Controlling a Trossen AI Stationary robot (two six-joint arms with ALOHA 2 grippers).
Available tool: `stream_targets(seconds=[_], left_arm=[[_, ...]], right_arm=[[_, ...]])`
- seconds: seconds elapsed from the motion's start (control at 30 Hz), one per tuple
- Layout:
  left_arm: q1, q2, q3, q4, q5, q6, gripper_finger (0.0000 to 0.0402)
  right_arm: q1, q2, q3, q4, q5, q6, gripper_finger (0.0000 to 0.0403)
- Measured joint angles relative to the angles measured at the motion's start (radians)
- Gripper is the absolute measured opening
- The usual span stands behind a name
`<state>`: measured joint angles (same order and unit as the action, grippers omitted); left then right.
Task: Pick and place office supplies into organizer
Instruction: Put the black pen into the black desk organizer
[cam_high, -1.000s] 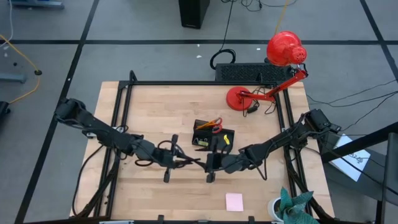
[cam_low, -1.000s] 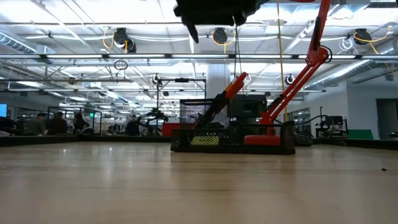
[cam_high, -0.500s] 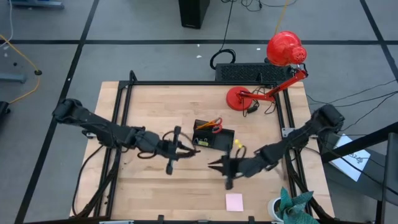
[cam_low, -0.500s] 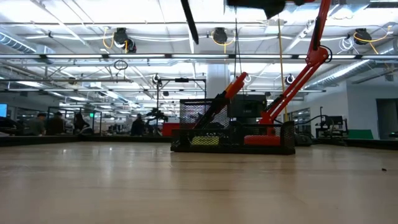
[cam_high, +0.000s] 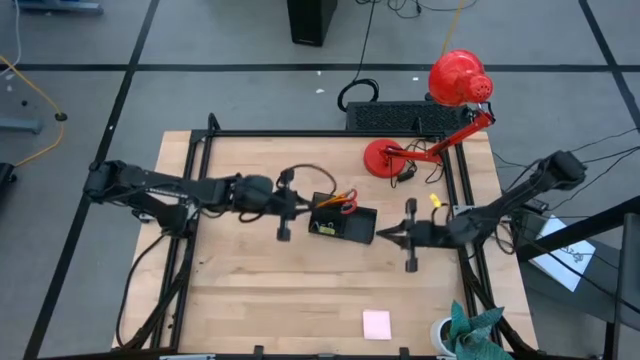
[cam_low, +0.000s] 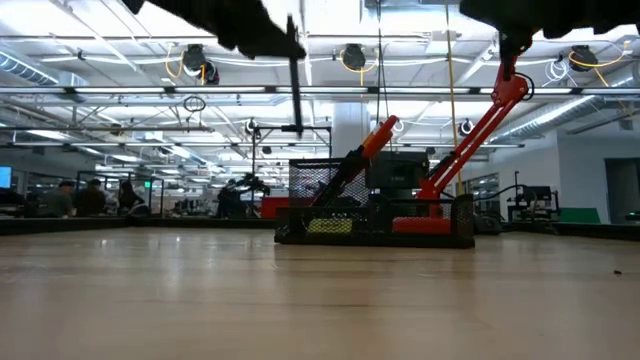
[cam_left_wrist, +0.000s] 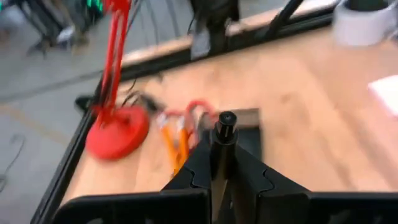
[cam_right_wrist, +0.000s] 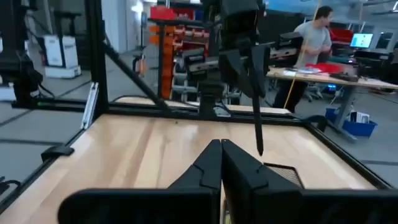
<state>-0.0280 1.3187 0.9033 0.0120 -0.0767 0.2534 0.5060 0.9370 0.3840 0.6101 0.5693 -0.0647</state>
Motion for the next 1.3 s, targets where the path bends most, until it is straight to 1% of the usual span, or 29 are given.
stream_targets(seconds=[0.1,0.23,0.33,0.43,0.57,0.73,0.83,1.0,1.3], left_arm=[[0.046,0.024,0.058,-0.067,0.001,0.009,0.002],[0.085,0.073,0.156,-0.135,0.083,0.053,0.002],[0.107,0.144,0.248,-0.239,0.093,0.078,0.002],[0.123,0.233,0.341,-0.366,0.091,0.086,0.002],[0.123,0.35,0.452,-0.467,0.092,0.086,0.002],[0.117,0.474,0.552,-0.528,0.095,0.086,0.002],[0.119,0.525,0.577,-0.536,0.095,0.075,0.002],[0.143,0.581,0.583,-0.534,0.093,0.028,0.002],[0.153,0.597,0.584,-0.535,0.114,-0.004,0.0021]], right_arm=[[0.0,-0.074,-0.068,0.049,-0.003,-0.009,0.0],[-0.01,-0.146,-0.179,0.214,-0.047,-0.05,0.0],[-0.031,-0.184,-0.241,0.287,-0.045,-0.05,0.0],[-0.046,-0.203,-0.26,0.29,-0.046,-0.036,0.0],[-0.051,-0.211,-0.263,0.278,-0.046,-0.027,0.0],[-0.053,-0.213,-0.263,0.27,-0.046,-0.027,0.0],[-0.053,-0.213,-0.263,0.267,-0.046,-0.026,0.0],[-0.053,-0.213,-0.263,0.261,-0.046,-0.023,0.0],[-0.053,-0.213,-0.262,0.26,-0.047,-0.023,0.0]])
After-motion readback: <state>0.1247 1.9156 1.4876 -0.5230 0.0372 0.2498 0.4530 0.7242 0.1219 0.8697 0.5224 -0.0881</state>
